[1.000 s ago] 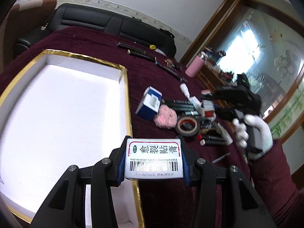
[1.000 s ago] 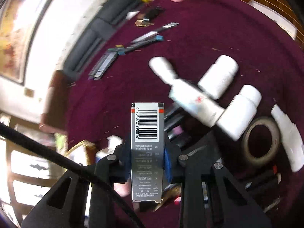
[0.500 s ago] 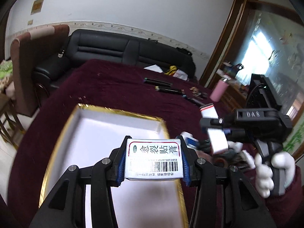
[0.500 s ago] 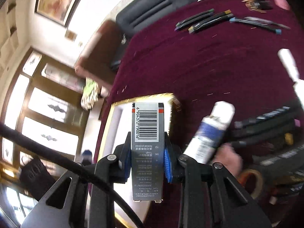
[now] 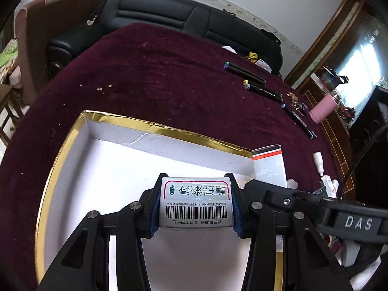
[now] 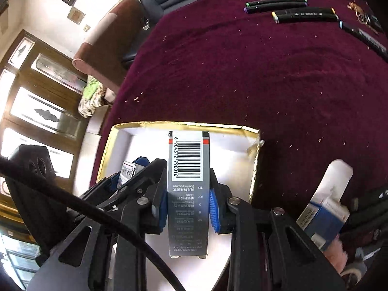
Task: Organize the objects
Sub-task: 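Carry both boxes into the gold-rimmed white tray and open both grippers, then withdraw both grippers from the tray back toward the cluttered pile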
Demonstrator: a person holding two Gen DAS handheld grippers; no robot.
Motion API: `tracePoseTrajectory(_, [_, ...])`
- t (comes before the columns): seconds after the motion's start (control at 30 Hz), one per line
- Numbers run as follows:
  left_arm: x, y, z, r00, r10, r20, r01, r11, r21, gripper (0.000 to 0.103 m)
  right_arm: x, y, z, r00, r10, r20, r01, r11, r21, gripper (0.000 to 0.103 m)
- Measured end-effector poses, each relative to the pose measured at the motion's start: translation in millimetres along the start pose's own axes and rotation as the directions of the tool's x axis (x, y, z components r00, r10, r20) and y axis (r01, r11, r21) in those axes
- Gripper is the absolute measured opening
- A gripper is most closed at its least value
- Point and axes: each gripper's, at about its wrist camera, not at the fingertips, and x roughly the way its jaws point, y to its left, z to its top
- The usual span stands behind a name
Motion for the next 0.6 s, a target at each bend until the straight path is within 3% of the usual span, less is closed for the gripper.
tracePoseTrajectory(0.27, [14,8,7,1.0,-0.019,-0.024,0.018,0.998,-0.054,0.041,-1,-16,3,0.999,-0.034,0.018,0.033,0.999,0.034,0.034])
tracePoseTrajectory(0.43, [13,10,12,1.0,-0.013,-0.012,0.012,0.997,-0.076,0.042,-9,-6,4,0.995,-0.07,0.067,0.071,0.997,-0.011,0.041])
tracePoseTrajectory(0.6, [7,3,12,0.999,0.033,0.017,-0.032,0.998,-0.046,0.059,-27,-7,-2,0.993,-0.058,0.103,0.059,0.998,-0.011,0.042])
